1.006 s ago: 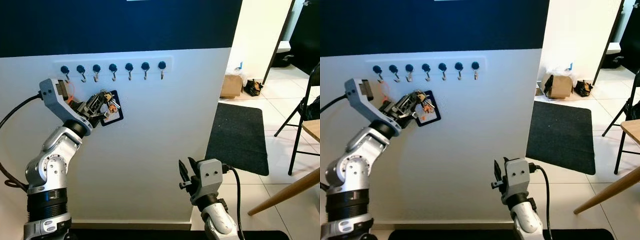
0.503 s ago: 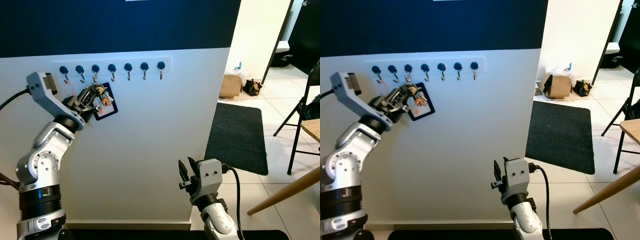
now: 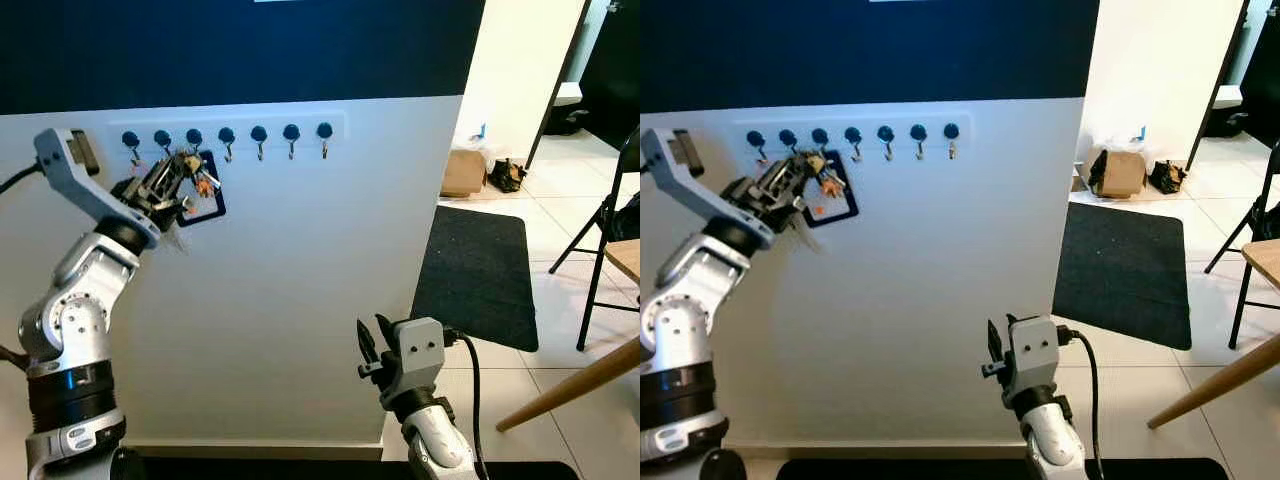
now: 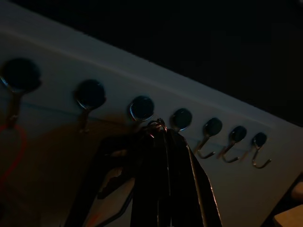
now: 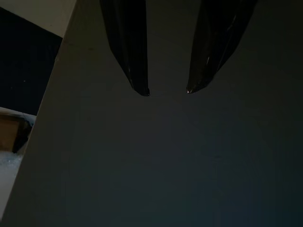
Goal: Hang keys on a hook
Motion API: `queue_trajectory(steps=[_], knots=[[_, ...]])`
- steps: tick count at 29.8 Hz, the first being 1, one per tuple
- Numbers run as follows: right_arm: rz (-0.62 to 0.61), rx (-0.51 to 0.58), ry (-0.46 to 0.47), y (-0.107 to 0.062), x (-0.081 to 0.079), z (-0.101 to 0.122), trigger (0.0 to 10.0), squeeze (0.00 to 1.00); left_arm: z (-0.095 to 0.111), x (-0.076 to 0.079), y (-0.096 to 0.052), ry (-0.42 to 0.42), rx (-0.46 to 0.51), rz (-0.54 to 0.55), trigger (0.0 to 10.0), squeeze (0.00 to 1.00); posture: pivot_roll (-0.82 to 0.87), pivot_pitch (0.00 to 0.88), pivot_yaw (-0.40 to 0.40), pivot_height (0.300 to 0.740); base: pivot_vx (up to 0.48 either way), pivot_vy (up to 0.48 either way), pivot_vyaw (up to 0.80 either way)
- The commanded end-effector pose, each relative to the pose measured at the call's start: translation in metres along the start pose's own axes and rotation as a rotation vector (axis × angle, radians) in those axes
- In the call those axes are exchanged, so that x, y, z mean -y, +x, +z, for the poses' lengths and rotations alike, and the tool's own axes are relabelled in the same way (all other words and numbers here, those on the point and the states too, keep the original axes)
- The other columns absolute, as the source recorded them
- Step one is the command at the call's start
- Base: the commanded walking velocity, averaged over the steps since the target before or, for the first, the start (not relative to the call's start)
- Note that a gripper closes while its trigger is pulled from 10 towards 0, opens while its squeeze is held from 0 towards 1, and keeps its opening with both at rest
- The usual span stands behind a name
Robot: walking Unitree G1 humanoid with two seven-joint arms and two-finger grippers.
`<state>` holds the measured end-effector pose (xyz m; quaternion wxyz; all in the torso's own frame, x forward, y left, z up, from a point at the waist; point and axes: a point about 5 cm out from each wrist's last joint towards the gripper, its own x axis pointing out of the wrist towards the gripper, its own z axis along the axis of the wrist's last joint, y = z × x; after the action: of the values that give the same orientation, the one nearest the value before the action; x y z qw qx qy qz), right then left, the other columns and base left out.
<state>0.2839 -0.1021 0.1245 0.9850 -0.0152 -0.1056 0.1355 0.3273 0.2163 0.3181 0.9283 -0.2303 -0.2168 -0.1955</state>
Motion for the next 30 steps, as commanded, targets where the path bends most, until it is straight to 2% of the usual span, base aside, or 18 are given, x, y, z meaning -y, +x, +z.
queue_trajectory(steps=[1,7,12,21,30], knots=[[0.016,-0.029,0.001,-0.001,-0.005,-0.005,10.0,0.00,-0.001,0.003,0.006,0.000,-0.008,-0.021,10.0,0.00,0.02,0.121,0.078,0.740,0.000,0.000,0.00],[0.004,-0.026,-0.003,-0.002,-0.003,-0.005,10.0,0.00,-0.020,0.005,0.012,-0.017,-0.072,-0.025,10.0,0.00,0.00,0.117,0.091,0.740,0.000,0.000,0.00],[-0.002,-0.028,-0.004,-0.004,-0.002,-0.006,10.0,0.00,-0.022,0.001,0.011,-0.023,-0.076,0.002,10.0,0.00,0.00,0.116,0.091,0.740,0.000,0.000,0.00],[0.005,-0.029,-0.006,-0.003,-0.003,-0.005,10.0,0.00,-0.015,-0.004,0.011,-0.056,-0.025,0.024,10.0,0.00,0.01,0.113,0.086,0.740,0.000,0.000,0.00],[0.010,-0.030,-0.006,-0.003,-0.003,-0.006,10.0,0.00,-0.006,-0.015,0.004,-0.067,0.005,0.059,10.0,0.00,0.01,0.115,0.082,0.740,0.000,0.000,0.00]])
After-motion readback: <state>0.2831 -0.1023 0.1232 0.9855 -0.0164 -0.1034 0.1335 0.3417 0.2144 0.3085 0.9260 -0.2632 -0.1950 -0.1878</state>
